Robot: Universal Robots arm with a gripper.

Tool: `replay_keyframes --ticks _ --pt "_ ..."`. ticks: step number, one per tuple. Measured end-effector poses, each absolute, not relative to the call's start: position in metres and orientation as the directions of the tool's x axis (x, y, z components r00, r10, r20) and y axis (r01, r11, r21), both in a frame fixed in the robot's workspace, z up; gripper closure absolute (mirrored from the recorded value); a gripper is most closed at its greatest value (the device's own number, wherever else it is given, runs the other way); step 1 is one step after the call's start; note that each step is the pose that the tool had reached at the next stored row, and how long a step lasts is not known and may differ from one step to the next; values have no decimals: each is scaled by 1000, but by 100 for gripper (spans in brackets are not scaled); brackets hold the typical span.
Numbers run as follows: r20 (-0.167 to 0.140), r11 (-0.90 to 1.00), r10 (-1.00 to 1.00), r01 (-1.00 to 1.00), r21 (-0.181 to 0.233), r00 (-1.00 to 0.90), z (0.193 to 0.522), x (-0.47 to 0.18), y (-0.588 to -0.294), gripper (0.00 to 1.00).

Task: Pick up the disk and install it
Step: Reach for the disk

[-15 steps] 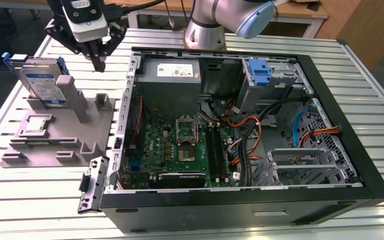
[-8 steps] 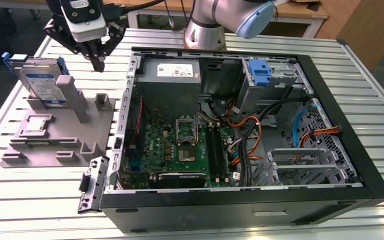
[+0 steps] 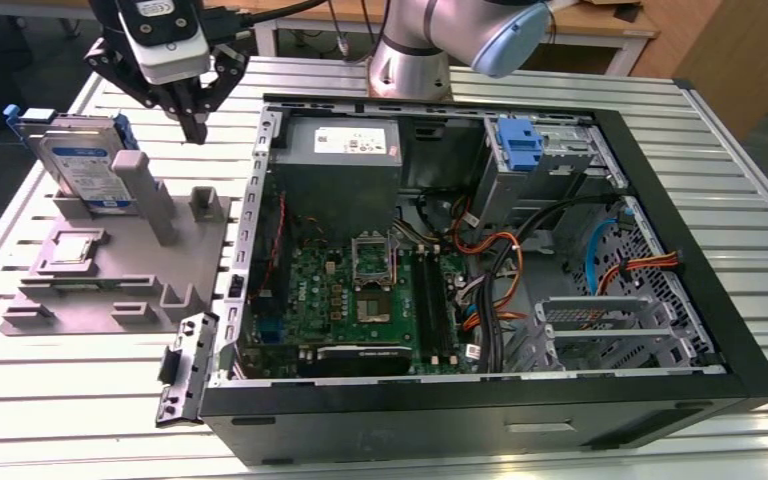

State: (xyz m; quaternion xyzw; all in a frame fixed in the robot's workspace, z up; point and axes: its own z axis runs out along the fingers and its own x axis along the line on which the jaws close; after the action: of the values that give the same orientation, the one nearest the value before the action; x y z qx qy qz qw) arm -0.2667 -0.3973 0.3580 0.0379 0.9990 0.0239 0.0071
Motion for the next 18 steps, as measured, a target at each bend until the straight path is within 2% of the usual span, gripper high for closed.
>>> replay_keyframes --ticks 18 --pt "-12 996 76 75 48 -997 358 -278 -396 90"
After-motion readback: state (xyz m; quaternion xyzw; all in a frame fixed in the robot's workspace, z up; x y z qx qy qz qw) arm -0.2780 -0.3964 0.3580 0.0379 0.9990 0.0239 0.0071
